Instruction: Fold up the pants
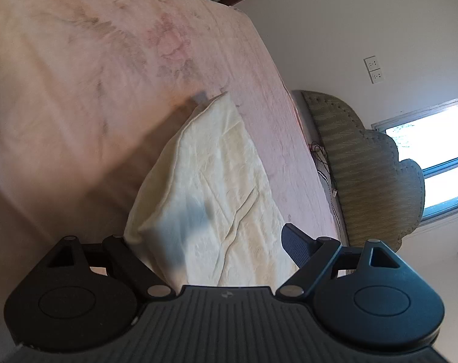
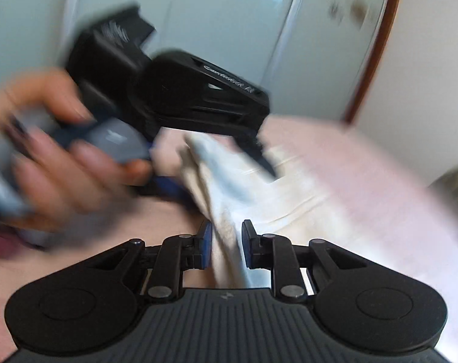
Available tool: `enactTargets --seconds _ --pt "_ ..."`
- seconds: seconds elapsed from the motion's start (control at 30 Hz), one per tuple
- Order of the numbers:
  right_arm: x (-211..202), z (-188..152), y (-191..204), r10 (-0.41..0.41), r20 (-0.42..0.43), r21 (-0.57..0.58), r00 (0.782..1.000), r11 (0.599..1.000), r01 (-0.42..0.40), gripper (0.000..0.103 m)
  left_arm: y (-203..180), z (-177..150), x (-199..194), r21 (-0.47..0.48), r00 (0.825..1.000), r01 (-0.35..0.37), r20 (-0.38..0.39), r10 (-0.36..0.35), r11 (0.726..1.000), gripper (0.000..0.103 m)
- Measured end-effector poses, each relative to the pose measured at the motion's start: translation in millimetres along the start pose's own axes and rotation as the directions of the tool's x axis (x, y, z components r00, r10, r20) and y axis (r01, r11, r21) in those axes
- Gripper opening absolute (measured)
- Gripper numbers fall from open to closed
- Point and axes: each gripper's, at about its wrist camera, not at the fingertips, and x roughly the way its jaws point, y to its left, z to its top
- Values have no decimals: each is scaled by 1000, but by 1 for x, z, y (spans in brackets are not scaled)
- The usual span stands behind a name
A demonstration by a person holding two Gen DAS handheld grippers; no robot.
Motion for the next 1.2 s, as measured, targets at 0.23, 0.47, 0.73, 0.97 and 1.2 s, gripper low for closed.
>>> enactTargets --seconds 0.23,0.47,0.73,0.97,1.2 --pt "29 2 -54 -137 -128 155 982 975 157 30 -10 8 16 76 996 -90 17 89 993 61" --pt "34 -7 -65 -102 -116 201 988 972 124 35 -35 -10 3 223 971 -234 100 216 946 14" --pt "8 13 -74 -92 0 158 996 983 91 49 -132 -74 -34 510 967 -233 215 139 828 13" --pt "-68 -2 -82 -90 141 93 986 993 77 50 -198 -139 -32 660 977 -188 202 69 727 15" --pt "-134 -41 -117 -150 197 189 969 975 113 52 -250 -204 5 755 994 -94 112 14 649 21"
